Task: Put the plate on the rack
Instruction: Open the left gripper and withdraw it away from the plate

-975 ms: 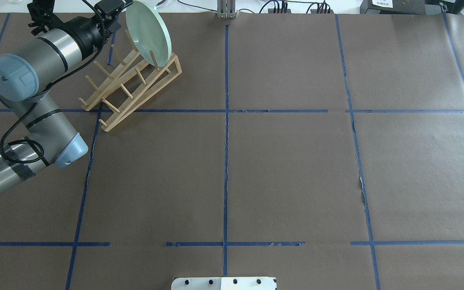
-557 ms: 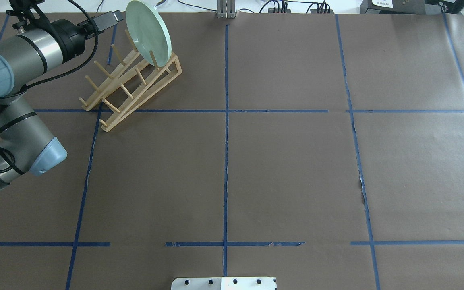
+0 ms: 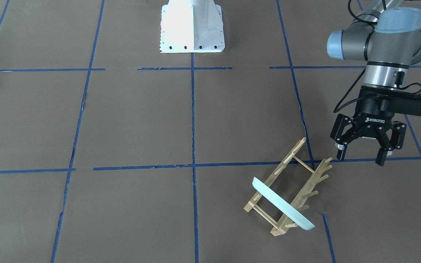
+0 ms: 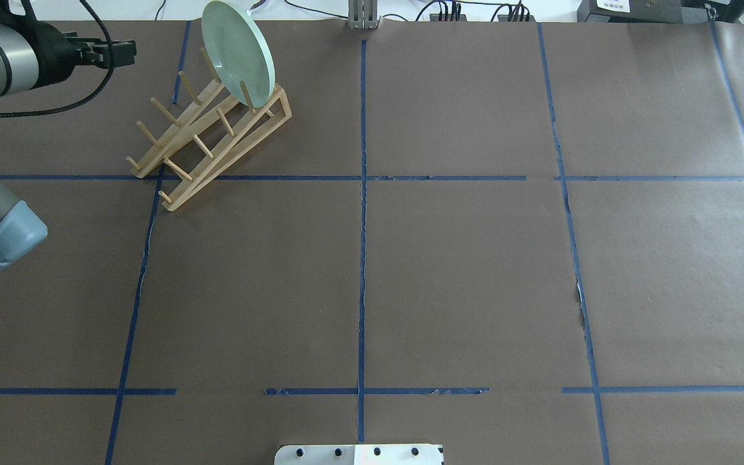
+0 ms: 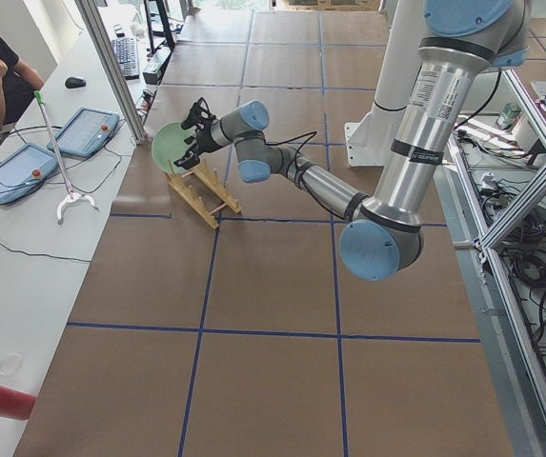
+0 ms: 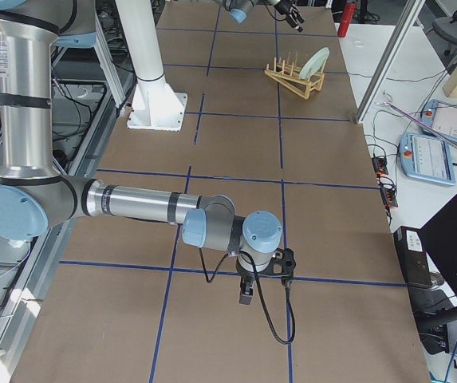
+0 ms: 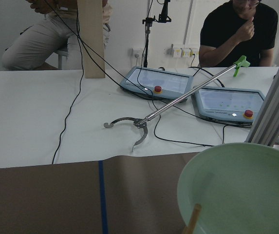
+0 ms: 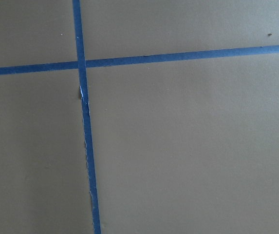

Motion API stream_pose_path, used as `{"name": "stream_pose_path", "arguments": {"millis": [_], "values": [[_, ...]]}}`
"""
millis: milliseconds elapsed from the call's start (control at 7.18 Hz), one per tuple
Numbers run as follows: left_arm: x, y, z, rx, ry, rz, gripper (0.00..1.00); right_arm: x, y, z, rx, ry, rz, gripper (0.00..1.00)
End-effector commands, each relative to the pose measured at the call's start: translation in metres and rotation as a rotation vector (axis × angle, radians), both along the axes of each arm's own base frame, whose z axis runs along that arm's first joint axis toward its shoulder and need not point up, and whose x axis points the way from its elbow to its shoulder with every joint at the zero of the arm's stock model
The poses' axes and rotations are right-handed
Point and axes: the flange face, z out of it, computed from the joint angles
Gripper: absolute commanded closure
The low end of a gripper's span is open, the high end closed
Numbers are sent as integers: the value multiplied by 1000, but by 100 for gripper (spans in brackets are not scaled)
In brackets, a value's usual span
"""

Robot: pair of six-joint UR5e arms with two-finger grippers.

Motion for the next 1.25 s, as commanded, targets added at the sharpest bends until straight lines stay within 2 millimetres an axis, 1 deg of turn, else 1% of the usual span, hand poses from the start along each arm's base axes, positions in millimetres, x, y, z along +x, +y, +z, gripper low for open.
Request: {"name": "stream_pose_path", "arguments": {"millis": [0,139,279,418,557,697,836,975,1115], "values": [[-66,-22,30,-41,-199,189,0,0,0,0,0,0,0,0],[-78,-27,43,-81,-281,234,0,0,0,-1,1,0,0,0],[-96,-30,53,-150,-286,242,0,0,0,-1,0,0,1,0],[-102,-14,86,-243,-205,340,0,0,0,0,0,0,0,0],[-128,-4,117,-316,-140,371,0,0,0,-1,1,0,0,0],[-165,-1,157,-313,-170,417,0,0,0,0,0,0,0,0],[-205,5,209,-354,-149,454,0,0,0,0,0,0,0,0],[-245,29,252,-422,-92,426,0,0,0,-1,1,0,0,0],[-254,62,292,-497,-77,418,0,0,0,0,0,0,0,0]]}}
